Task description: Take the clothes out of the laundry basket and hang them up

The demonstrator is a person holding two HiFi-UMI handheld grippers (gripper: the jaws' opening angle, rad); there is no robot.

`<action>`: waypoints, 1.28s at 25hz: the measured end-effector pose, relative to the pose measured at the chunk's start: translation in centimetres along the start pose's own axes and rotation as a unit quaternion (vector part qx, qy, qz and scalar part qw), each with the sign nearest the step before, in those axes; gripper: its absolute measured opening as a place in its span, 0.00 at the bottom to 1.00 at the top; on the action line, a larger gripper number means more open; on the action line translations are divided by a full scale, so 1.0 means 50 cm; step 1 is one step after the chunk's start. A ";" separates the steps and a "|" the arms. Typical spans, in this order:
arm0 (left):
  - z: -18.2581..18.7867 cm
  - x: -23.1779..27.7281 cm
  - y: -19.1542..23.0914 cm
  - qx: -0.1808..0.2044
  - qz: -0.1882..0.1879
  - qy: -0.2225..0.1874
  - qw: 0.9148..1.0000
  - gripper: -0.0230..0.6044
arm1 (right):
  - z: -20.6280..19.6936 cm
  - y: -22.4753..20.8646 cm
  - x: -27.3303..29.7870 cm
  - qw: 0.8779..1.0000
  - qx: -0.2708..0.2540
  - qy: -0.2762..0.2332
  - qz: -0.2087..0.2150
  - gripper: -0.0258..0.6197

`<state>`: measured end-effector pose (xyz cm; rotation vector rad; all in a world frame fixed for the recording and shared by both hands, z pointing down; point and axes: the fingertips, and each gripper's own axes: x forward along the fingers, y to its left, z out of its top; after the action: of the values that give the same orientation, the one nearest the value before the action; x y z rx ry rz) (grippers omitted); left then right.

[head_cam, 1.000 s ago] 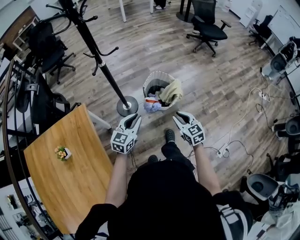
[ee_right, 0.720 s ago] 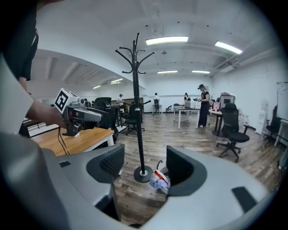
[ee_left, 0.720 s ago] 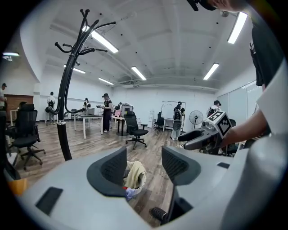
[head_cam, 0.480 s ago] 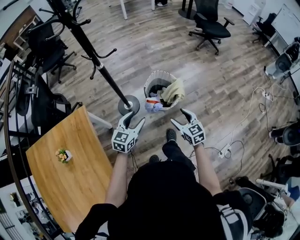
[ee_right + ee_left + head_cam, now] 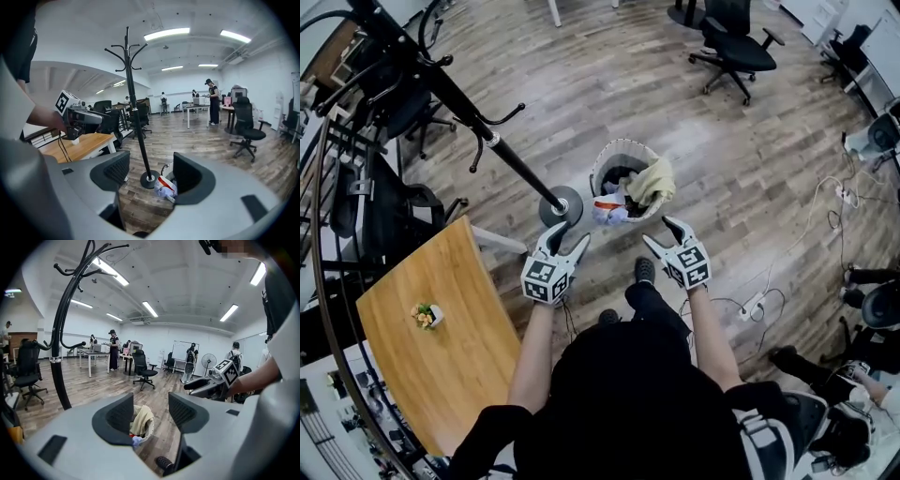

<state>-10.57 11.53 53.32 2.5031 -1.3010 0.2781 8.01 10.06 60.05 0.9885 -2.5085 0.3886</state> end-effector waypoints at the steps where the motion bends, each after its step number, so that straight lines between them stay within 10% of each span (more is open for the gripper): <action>1: 0.004 0.011 0.005 0.000 0.003 0.002 1.000 0.43 | 0.002 -0.014 0.007 1.000 0.004 -0.001 0.001 0.51; 32: -0.022 0.208 0.056 -0.076 0.131 0.044 0.987 0.43 | -0.032 -0.212 0.191 0.983 -0.038 0.084 0.161 0.44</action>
<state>-6.97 2.49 58.03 2.1689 -1.5541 0.3302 9.53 -2.40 67.05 0.4975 -2.5054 0.4483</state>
